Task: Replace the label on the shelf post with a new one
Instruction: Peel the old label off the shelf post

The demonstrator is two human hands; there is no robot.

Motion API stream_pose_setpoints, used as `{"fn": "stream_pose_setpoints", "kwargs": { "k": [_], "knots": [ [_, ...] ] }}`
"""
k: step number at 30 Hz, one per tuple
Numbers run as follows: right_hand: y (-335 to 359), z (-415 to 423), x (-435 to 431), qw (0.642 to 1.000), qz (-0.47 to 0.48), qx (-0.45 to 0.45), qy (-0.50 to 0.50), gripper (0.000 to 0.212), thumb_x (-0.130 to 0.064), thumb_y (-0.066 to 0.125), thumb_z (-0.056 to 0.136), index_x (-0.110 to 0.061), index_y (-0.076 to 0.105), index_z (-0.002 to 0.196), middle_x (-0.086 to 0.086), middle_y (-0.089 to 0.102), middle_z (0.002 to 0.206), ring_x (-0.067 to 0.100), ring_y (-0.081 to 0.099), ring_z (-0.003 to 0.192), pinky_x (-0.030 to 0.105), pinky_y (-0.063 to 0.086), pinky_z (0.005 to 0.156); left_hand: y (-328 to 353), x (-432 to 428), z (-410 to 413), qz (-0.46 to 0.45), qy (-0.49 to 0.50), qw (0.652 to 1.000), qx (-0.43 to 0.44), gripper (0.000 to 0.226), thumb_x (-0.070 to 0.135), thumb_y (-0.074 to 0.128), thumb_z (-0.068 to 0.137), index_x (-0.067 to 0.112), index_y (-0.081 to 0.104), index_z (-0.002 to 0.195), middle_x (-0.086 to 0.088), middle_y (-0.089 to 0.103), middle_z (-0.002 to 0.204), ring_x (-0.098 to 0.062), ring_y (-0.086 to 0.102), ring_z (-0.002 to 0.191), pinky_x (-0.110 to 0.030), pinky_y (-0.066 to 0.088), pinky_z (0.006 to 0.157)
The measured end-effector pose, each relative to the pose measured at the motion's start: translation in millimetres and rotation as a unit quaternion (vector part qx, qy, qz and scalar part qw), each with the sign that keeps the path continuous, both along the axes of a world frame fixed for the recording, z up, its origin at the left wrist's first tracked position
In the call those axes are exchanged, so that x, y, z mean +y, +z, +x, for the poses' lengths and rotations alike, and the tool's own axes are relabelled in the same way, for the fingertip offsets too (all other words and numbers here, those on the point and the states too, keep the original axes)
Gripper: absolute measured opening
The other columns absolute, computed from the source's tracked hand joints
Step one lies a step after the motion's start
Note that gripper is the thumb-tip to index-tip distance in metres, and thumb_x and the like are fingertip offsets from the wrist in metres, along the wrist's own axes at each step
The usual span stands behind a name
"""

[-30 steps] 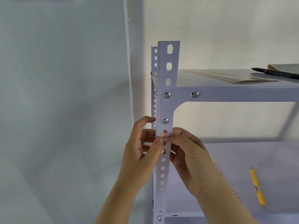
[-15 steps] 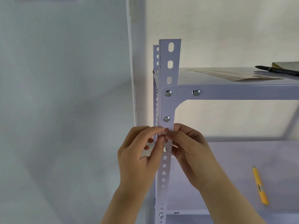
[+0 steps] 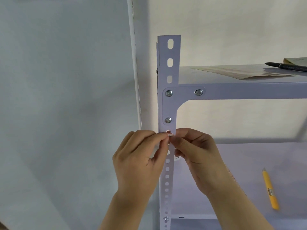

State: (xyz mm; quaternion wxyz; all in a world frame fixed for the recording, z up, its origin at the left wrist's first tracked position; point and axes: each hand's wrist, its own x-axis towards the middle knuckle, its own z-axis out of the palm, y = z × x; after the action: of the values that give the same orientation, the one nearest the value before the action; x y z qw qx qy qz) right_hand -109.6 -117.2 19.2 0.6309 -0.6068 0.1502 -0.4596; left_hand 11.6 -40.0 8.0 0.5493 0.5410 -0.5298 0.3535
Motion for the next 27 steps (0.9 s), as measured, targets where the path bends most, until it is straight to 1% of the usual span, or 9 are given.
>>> {"fn": "stream_pose_setpoints", "kwargs": {
  "k": [4, 7, 9, 11, 15, 17, 21, 24, 27],
  "knots": [
    [2.0, 3.6, 2.9, 1.0, 0.015, 0.0, -0.003, 0.018, -0.015, 0.062, 0.086, -0.006, 0.076, 0.082, 0.011, 0.07, 0.076, 0.027, 0.057, 0.074, 0.039, 0.043, 0.071, 0.3, -0.1, -1.3, 0.006, -0.014, 0.999, 0.035, 0.01, 0.018, 0.074, 0.086, 0.012, 0.08, 0.083, 0.001, 0.076, 0.079, -0.015, 0.067, 0.069, -0.021, 0.053, 0.065],
    [4.8, 8.0, 11.0, 0.995, 0.088, -0.018, 0.045, 0.018, -0.014, 0.057, 0.088, -0.006, 0.071, 0.08, 0.013, 0.066, 0.078, 0.027, 0.058, 0.078, 0.038, 0.046, 0.075, -0.6, -0.2, -1.8, 0.005, -0.032, 0.998, 0.059, 0.011, 0.019, 0.074, 0.085, 0.011, 0.08, 0.083, 0.002, 0.075, 0.08, -0.009, 0.063, 0.071, -0.016, 0.052, 0.068],
    [7.0, 11.1, 15.8, 0.988, 0.142, -0.027, 0.064, 0.017, -0.009, 0.052, 0.092, -0.005, 0.067, 0.086, 0.018, 0.058, 0.083, 0.029, 0.052, 0.082, 0.042, 0.042, 0.079, -0.1, 0.3, -1.9, 0.015, -0.053, 0.995, 0.086, 0.011, 0.021, 0.073, 0.084, 0.011, 0.079, 0.082, 0.003, 0.075, 0.08, -0.007, 0.062, 0.072, -0.013, 0.05, 0.068],
    [8.9, 14.3, 18.5, 0.977, 0.198, -0.039, 0.069, 0.015, -0.006, 0.049, 0.091, -0.006, 0.064, 0.089, 0.018, 0.052, 0.089, 0.029, 0.048, 0.086, 0.045, 0.039, 0.082, 1.1, 1.3, -1.7, 0.03, -0.074, 0.99, 0.115, 0.013, 0.023, 0.071, 0.084, 0.012, 0.078, 0.082, 0.004, 0.074, 0.08, -0.007, 0.062, 0.071, -0.01, 0.048, 0.068],
    [9.8, 19.7, 19.4, 0.964, 0.253, -0.048, 0.066, 0.008, -0.007, 0.053, 0.084, -0.01, 0.058, 0.078, 0.014, 0.046, 0.085, 0.03, 0.045, 0.088, 0.045, 0.037, 0.083, 1.7, 2.0, -0.3, 0.045, -0.108, 0.982, 0.151, 0.01, 0.024, 0.072, 0.082, 0.015, 0.076, 0.082, 0.006, 0.073, 0.08, -0.01, 0.064, 0.069, -0.013, 0.049, 0.063],
    [8.9, 20.8, 19.5, 0.959, 0.268, -0.058, 0.068, 0.014, -0.006, 0.054, 0.082, -0.011, 0.059, 0.07, 0.014, 0.047, 0.081, 0.03, 0.046, 0.087, 0.045, 0.039, 0.082, 1.6, 1.9, 0.3, 0.048, -0.12, 0.979, 0.16, 0.01, 0.024, 0.072, 0.082, 0.014, 0.076, 0.082, 0.006, 0.072, 0.081, -0.011, 0.065, 0.068, -0.013, 0.049, 0.062],
    [9.5, 23.7, 23.8, 0.956, 0.277, -0.076, 0.063, 0.02, -0.005, 0.053, 0.083, -0.012, 0.063, 0.067, 0.013, 0.054, 0.074, 0.029, 0.051, 0.081, 0.043, 0.04, 0.08, 1.3, 1.6, 0.4, 0.044, -0.143, 0.973, 0.175, 0.011, 0.024, 0.072, 0.082, 0.015, 0.076, 0.083, 0.006, 0.073, 0.081, -0.012, 0.066, 0.066, -0.015, 0.052, 0.06],
    [10.0, 24.9, 25.7, 0.951, 0.286, -0.089, 0.072, 0.014, -0.005, 0.053, 0.084, -0.007, 0.063, 0.075, 0.017, 0.056, 0.084, 0.032, 0.055, 0.088, 0.046, 0.045, 0.086, 1.2, 1.6, 0.5, 0.041, -0.155, 0.969, 0.189, 0.005, 0.021, 0.076, 0.082, 0.016, 0.076, 0.083, 0.006, 0.074, 0.082, -0.013, 0.068, 0.066, -0.018, 0.053, 0.06],
    [12.0, 23.8, 25.2, 0.949, 0.291, -0.094, 0.075, 0.022, -0.003, 0.051, 0.086, -0.008, 0.065, 0.07, 0.015, 0.058, 0.077, 0.032, 0.055, 0.09, 0.048, 0.047, 0.093, 1.1, 1.7, 1.1, 0.04, -0.161, 0.966, 0.2, 0.004, 0.015, 0.077, 0.079, 0.018, 0.077, 0.082, 0.007, 0.074, 0.082, -0.013, 0.068, 0.067, -0.018, 0.053, 0.06]
  ]
}}
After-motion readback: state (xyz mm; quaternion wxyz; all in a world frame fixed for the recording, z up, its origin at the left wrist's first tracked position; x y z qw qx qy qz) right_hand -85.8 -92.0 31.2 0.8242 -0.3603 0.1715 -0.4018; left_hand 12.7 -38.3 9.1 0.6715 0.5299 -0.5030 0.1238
